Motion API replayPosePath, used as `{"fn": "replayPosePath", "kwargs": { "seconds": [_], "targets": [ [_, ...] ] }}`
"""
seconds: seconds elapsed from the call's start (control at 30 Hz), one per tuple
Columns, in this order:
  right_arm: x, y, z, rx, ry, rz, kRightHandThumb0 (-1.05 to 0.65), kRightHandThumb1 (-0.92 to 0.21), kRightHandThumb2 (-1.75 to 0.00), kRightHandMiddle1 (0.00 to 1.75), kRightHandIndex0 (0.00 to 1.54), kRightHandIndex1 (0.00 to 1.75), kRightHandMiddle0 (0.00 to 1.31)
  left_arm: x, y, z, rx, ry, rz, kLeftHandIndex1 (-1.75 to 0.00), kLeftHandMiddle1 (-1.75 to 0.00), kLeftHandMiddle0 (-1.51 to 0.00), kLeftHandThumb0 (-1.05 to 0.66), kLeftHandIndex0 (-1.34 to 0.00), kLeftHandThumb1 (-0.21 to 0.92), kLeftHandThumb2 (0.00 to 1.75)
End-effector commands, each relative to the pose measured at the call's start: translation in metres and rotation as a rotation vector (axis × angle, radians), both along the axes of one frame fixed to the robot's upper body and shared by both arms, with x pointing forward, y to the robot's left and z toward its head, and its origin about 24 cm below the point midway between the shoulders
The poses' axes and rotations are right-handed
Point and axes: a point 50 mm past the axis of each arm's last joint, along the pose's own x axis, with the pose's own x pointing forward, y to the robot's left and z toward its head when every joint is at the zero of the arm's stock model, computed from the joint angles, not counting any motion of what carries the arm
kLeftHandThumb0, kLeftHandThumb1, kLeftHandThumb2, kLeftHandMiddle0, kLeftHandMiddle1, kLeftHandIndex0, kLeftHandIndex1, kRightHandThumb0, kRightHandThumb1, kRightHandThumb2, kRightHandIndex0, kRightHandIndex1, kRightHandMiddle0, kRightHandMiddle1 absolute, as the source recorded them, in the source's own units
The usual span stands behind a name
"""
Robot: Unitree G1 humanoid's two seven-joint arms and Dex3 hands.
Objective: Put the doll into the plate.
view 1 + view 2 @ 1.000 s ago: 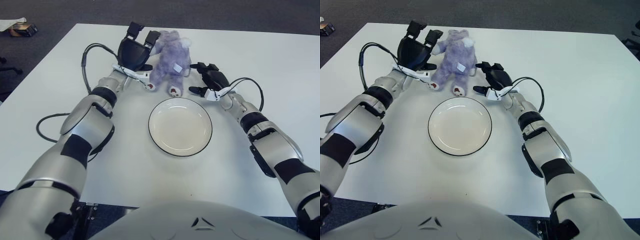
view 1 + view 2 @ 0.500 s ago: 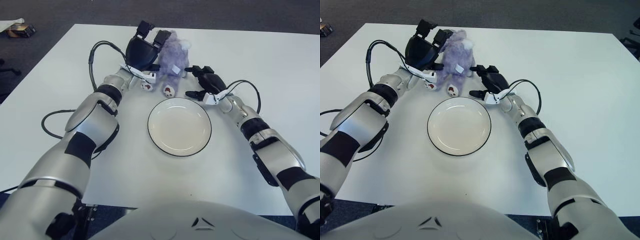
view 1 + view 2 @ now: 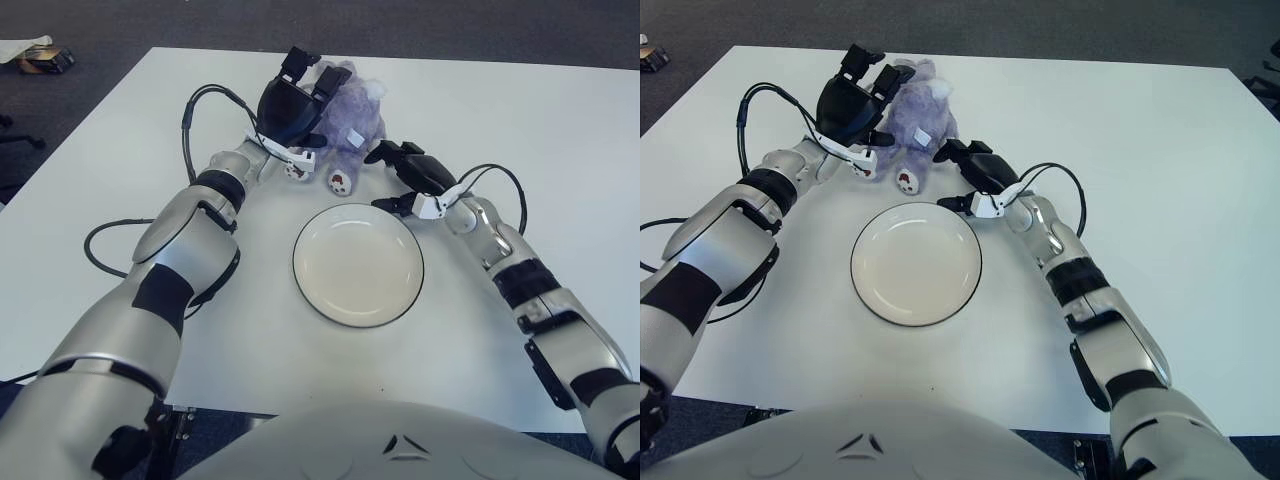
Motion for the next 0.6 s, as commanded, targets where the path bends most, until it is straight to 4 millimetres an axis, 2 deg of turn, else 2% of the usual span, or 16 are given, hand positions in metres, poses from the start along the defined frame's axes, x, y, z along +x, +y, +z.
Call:
{"fn": "replayPosePath", "kwargs": {
  "seconds": [0.0,0.4,0.5,0.53,0.57],
  "targets": [
    [-0.008,-0.005,0.000,-0.006,0.065,0.003,-0.51,-0.55,-1.00,1.68,0.34,1.51,0.00,0.000,0.001,0.000,-0.003,0.006,0.009,-0.86,-0.98,0.00,-0.49,0.00,0.28,1.00],
    [-0.016,-0.008,0.016,0.024,0.121,0.019,-0.45,-0.50,-1.04,1.74,0.31,1.50,0.02,0.003,0.002,-0.004,0.027,0.075,0.039,-0.86,-0.98,0.00,-0.43,0.00,0.23,1.03],
    [-0.017,-0.009,0.019,0.041,0.120,0.016,-0.40,-0.68,-0.83,1.75,0.33,1.52,0.20,0.004,0.002,-0.004,0.035,0.097,0.041,-0.87,-0.96,0.00,-0.41,0.00,0.22,1.04],
    [-0.017,-0.009,0.020,0.045,0.119,0.015,-0.26,-0.68,-0.83,1.75,0.39,1.52,0.18,0.004,0.002,-0.004,0.038,0.103,0.041,-0.88,-0.95,0.00,-0.41,0.00,0.22,1.05],
    [-0.017,-0.009,0.020,0.049,0.114,0.013,-0.21,-0.68,-0.82,1.75,0.41,1.52,0.17,0.004,0.002,-0.004,0.042,0.114,0.041,-0.88,-0.95,0.00,-0.41,0.00,0.22,1.05]
  ]
}}
